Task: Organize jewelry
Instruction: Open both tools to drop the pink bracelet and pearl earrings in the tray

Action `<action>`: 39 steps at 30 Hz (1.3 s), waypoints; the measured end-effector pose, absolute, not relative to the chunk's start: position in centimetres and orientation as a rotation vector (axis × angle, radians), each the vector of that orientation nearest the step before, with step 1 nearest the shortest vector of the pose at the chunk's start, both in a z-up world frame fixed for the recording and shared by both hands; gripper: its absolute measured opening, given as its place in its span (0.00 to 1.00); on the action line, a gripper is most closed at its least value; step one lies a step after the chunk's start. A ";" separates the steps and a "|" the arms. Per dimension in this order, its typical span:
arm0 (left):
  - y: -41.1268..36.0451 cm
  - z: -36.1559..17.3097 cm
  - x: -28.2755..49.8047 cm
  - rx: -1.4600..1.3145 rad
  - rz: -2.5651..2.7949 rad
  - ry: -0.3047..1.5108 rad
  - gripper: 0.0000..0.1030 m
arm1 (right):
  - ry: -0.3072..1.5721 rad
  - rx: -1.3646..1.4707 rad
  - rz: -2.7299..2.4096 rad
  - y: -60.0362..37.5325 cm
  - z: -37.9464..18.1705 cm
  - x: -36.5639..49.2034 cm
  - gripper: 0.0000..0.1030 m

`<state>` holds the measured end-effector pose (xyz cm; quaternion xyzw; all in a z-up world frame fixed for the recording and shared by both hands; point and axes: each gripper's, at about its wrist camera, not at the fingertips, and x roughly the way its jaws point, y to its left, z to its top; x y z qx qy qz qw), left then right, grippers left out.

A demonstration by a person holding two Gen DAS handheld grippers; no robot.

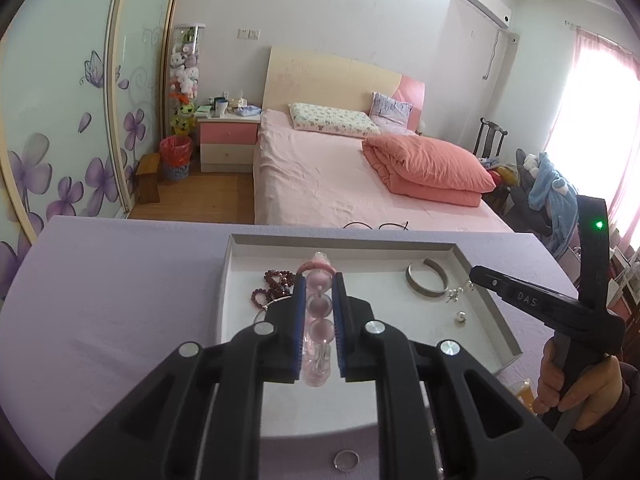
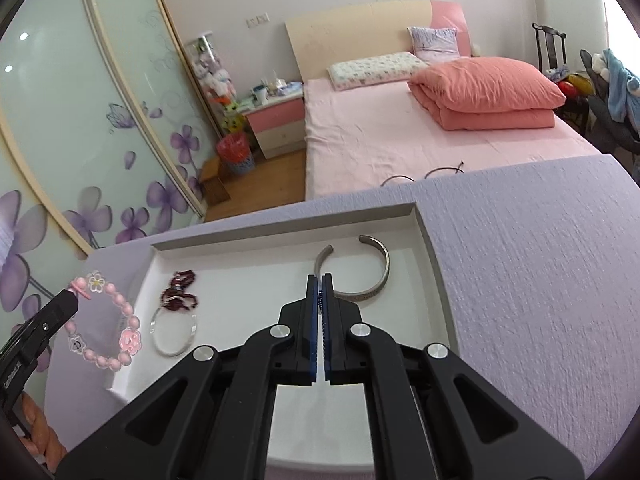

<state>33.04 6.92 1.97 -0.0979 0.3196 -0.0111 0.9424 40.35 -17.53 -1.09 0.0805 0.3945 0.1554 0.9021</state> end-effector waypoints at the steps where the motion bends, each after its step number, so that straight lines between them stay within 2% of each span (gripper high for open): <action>1: 7.0 1.7 33.0 -0.199 -0.022 0.655 0.13 | 0.819 0.160 0.316 -17.4 -1.2 40.5 0.02; 5: 7.3 1.1 33.6 -0.195 -0.025 0.667 0.13 | 0.830 0.157 0.314 -17.6 -1.4 40.7 0.03; 8: 7.3 1.0 33.9 -0.196 -0.027 0.670 0.13 | 0.848 0.187 0.314 -18.3 -1.5 40.7 0.08; 10: 7.1 1.0 34.0 -0.198 -0.030 0.669 0.13 | 0.845 0.192 0.308 -18.7 -1.3 40.7 0.19; 13: 7.0 0.9 34.2 -0.196 -0.032 0.669 0.13 | 0.831 0.180 0.302 -18.9 -1.1 40.3 0.30; 36: 7.2 -1.2 36.6 -0.223 -0.021 0.708 0.13 | 0.783 0.091 0.321 -18.5 -1.1 38.3 0.31; 37: 7.2 -1.1 36.5 -0.227 -0.020 0.702 0.15 | 0.779 0.089 0.321 -18.5 -1.1 38.2 0.31; 39: 7.5 -0.7 36.3 -0.243 -0.029 0.682 0.29 | 0.766 0.084 0.314 -18.8 -1.0 37.7 0.31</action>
